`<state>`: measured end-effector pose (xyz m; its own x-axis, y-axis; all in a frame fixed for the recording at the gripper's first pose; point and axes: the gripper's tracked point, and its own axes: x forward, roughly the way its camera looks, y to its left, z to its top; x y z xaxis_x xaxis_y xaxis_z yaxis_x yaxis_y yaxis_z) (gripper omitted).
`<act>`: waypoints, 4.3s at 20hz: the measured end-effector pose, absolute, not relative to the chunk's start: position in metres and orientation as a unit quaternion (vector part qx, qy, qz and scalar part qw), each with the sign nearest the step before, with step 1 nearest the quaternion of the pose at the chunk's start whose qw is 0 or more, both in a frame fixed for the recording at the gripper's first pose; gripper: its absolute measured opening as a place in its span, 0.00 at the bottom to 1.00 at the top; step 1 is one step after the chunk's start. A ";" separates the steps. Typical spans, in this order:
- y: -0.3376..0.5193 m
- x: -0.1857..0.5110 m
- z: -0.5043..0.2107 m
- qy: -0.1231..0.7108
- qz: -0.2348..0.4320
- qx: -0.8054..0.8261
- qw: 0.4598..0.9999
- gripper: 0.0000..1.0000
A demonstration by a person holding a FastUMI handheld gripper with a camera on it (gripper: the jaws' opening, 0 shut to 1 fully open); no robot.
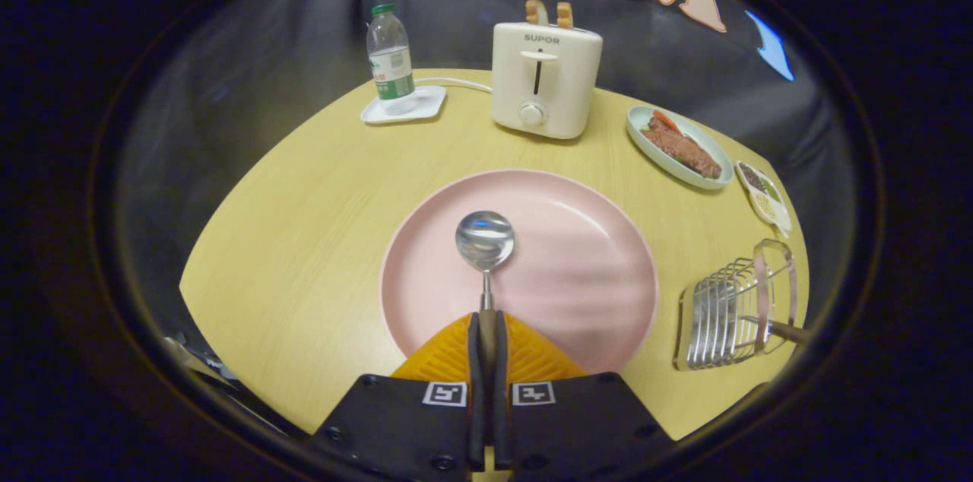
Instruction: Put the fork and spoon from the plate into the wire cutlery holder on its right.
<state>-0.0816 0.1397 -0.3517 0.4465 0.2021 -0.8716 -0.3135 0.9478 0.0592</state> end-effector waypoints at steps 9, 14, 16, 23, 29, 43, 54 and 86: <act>0.091 -0.078 -0.298 0.528 0.185 -0.055 0.827 0.08; 0.053 -0.070 -0.275 0.550 0.192 -0.057 0.811 0.08; 0.034 -0.065 -0.268 0.553 0.194 -0.068 0.807 0.08; -0.027 -0.056 -0.249 0.576 0.205 -0.104 0.784 0.07; -0.063 -0.057 -0.237 0.596 0.218 -0.146 0.759 0.08; -0.097 -0.071 -0.248 0.658 0.205 -0.158 0.707 0.12; -0.072 -0.051 -0.222 0.567 0.195 -0.110 0.792 1.00; -0.046 -0.035 -0.077 0.085 -0.003 0.023 0.996 0.99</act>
